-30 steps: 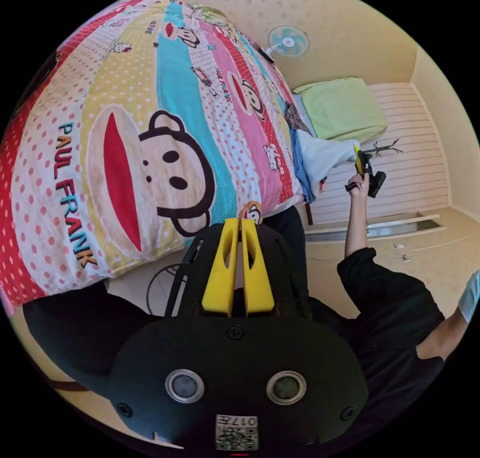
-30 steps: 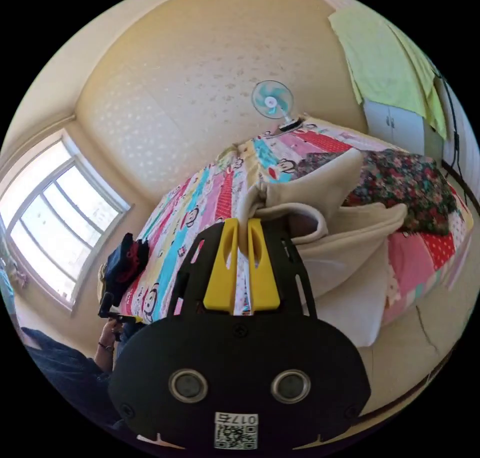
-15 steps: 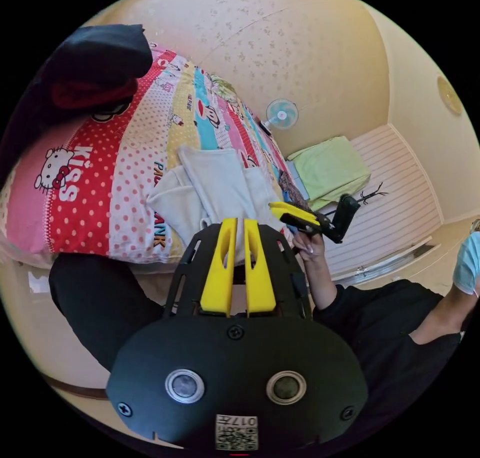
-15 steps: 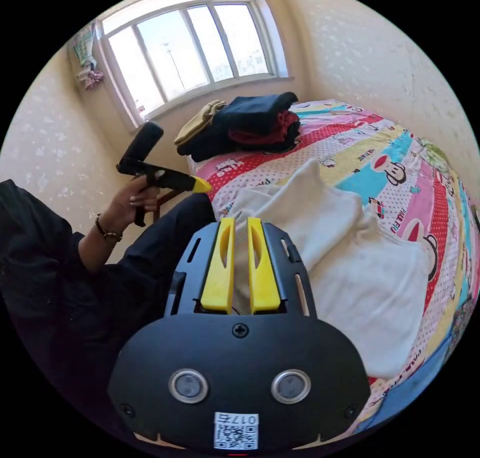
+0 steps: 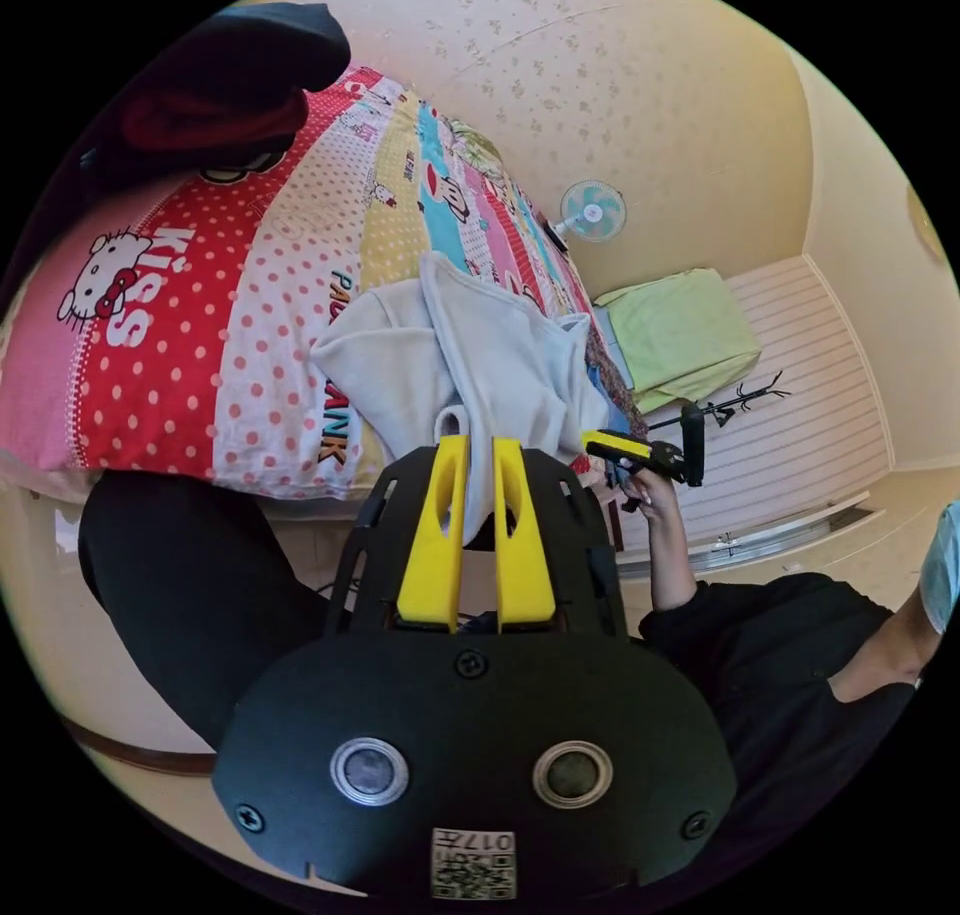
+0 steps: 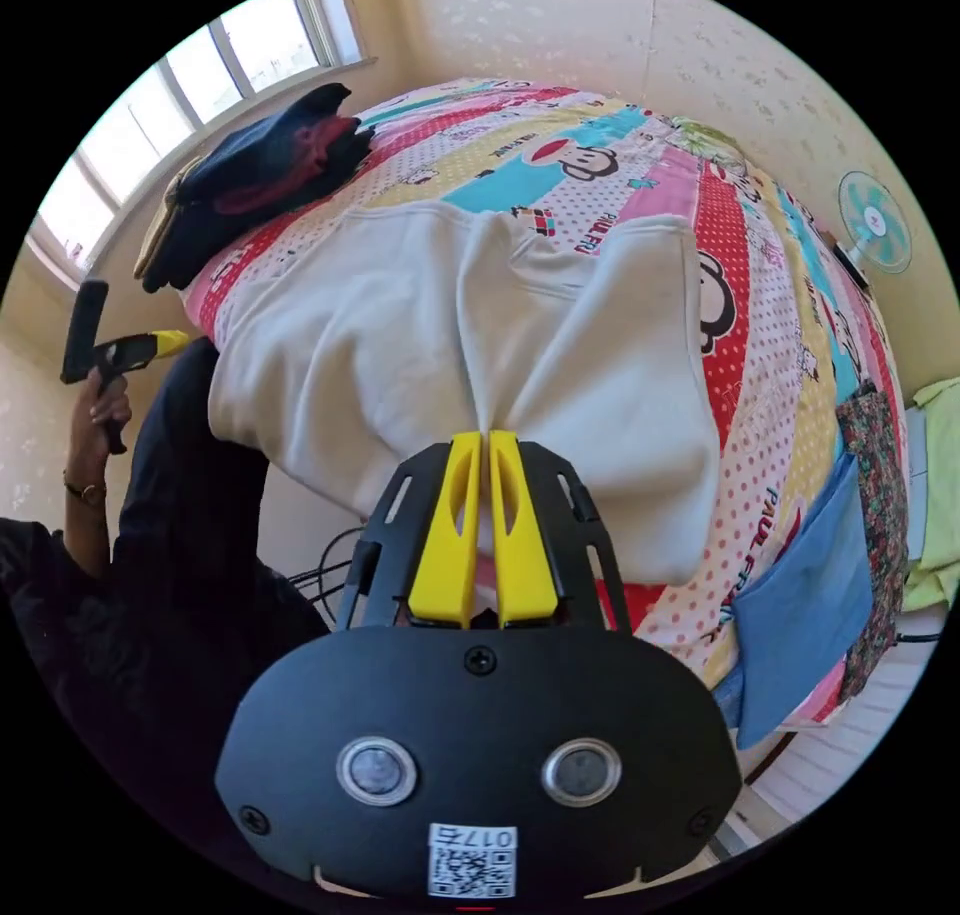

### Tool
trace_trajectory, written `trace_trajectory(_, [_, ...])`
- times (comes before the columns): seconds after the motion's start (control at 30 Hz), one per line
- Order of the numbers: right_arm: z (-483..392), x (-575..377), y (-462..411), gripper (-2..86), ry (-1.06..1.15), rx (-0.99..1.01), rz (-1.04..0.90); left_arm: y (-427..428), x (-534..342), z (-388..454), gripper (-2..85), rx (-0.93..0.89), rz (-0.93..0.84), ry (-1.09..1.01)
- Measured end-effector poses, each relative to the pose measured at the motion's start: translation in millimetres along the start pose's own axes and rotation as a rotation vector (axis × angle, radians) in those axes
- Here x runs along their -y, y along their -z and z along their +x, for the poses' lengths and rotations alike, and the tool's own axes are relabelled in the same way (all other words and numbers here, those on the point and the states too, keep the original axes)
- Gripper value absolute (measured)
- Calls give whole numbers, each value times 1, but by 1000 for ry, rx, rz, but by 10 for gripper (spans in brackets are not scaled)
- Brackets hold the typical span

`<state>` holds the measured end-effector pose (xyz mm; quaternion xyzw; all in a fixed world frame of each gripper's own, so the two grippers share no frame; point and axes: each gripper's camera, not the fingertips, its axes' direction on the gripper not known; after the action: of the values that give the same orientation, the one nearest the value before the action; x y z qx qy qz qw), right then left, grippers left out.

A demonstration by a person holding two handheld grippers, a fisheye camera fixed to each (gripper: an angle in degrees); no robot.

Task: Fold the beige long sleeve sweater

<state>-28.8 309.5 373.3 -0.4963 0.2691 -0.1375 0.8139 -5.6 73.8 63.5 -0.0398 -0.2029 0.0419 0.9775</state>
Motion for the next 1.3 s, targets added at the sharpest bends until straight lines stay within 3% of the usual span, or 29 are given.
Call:
trace_trajectory(0.2, [19, -66, -4, 25, -67, 235, -308, -1, 14, 4, 52, 40, 34, -11])
trace_trajectory(0.27, [35, -72, 10, 27, -114, 306, -245, -4, 29, 11, 67, 62, 39, -41])
trace_trajectory(0.4, [79, -48, 79, 41, -172, 416, 82, -8, 59, 17, 89, 169, 61, -45])
trace_trajectory(0.57, [101, 50, 120, 86, -165, 254, 246, -68, 94, -15, 153, 342, -172, 102])
trace_trajectory(0.67, [109, 128, 112, 110, -186, 179, 262, -82, 75, -7, 147, 455, -128, 89])
trace_trajectory(0.9, [124, 262, 17, 140, -278, -106, -66, -94, 19, 24, 128, 529, -61, 80])
trace_trajectory(1.0, [110, 258, 31, 89, -278, -115, -23, -93, -5, 31, 85, 499, -82, 75])
trace_trajectory(1.17, [57, 206, 141, 42, -234, -234, 262, -40, -57, 51, 44, 199, 60, 63])
trace_trajectory(1.3, [19, 146, 242, 33, -247, -315, 448, -4, -88, 86, 27, 204, 100, 1])
